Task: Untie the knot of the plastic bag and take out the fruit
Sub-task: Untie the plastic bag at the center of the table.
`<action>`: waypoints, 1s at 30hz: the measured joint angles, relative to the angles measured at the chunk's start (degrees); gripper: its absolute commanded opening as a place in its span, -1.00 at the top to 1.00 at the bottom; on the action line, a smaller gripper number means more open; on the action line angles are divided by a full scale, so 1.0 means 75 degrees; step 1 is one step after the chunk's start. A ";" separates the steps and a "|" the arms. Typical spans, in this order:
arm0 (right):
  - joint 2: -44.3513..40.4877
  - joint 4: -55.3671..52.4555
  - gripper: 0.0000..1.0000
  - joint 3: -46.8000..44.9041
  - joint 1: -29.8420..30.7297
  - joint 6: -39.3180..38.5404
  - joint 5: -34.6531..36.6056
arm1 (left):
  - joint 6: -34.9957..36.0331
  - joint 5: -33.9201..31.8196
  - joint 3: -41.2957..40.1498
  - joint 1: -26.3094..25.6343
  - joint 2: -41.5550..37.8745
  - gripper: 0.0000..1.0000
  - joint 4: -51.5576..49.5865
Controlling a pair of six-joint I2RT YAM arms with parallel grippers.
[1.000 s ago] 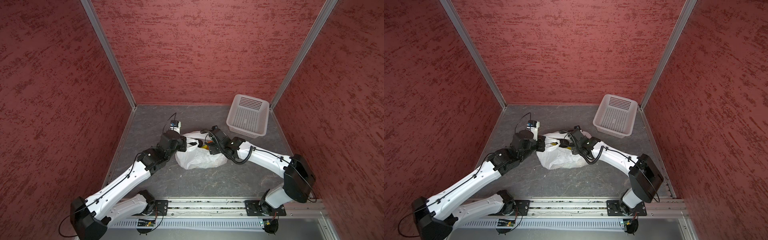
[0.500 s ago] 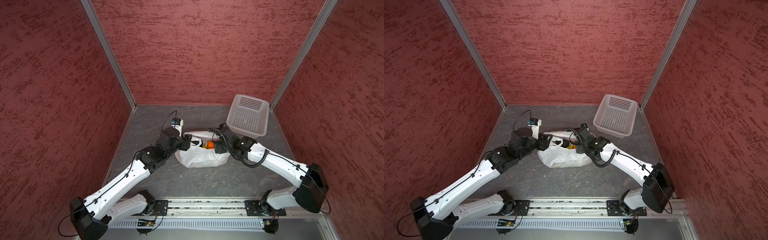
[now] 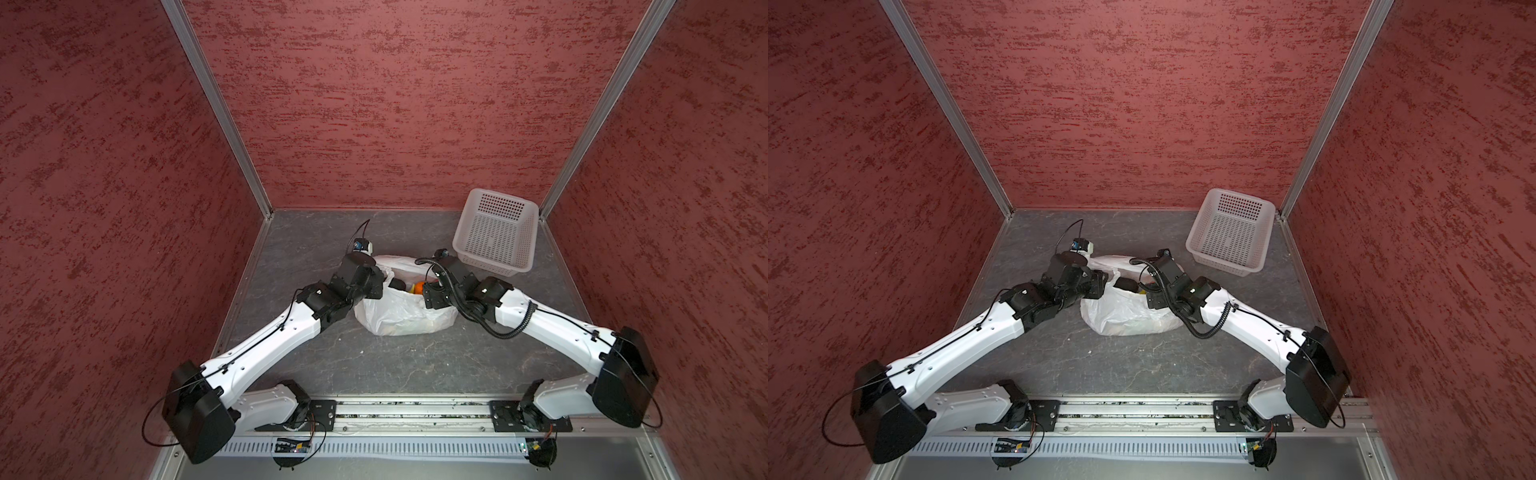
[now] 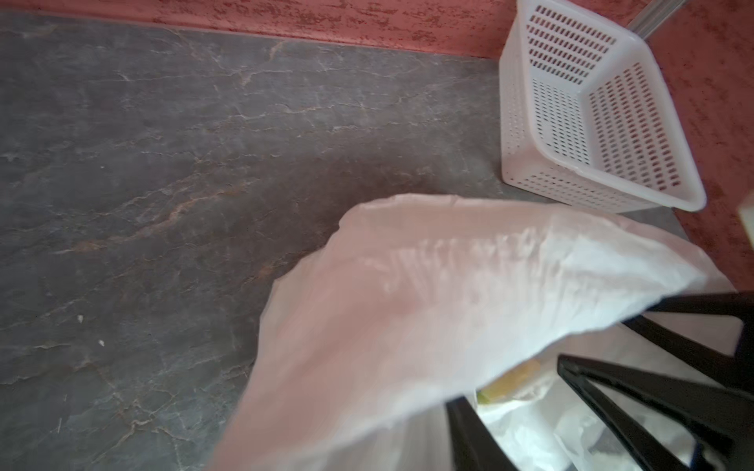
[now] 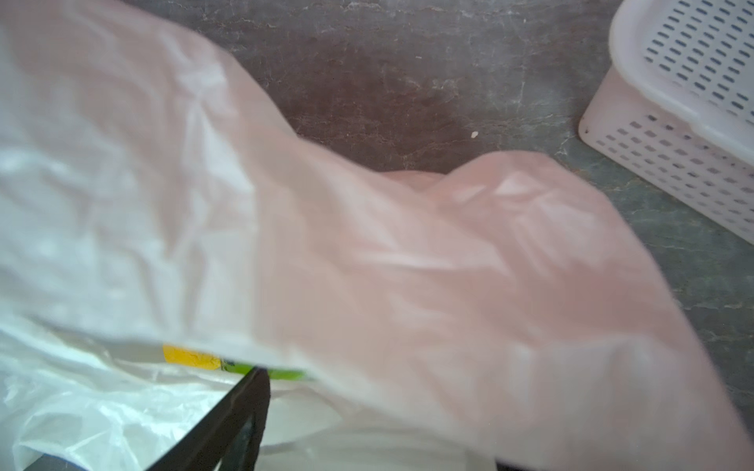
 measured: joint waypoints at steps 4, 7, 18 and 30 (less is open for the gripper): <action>0.0000 0.0067 -0.67 -0.0198 -0.0003 0.0020 -0.0003 | 0.0035 -0.0300 0.0119 0.0181 0.0166 0.72 0.0012; -0.0003 0.0055 -0.67 -0.0414 0.0000 0.0029 0.0003 | 0.0052 -0.0434 0.0119 0.0306 0.0015 0.81 -0.0023; -0.0440 0.0044 -0.80 -0.0612 0.0000 0.0009 -0.0373 | 0.0058 0.0140 0.0195 0.0437 -0.0734 0.88 -0.0230; 0.0860 0.0938 -0.81 0.1244 0.0000 -0.0172 -0.1172 | -0.0003 0.0866 0.0277 -0.0119 -0.1032 0.87 -0.0283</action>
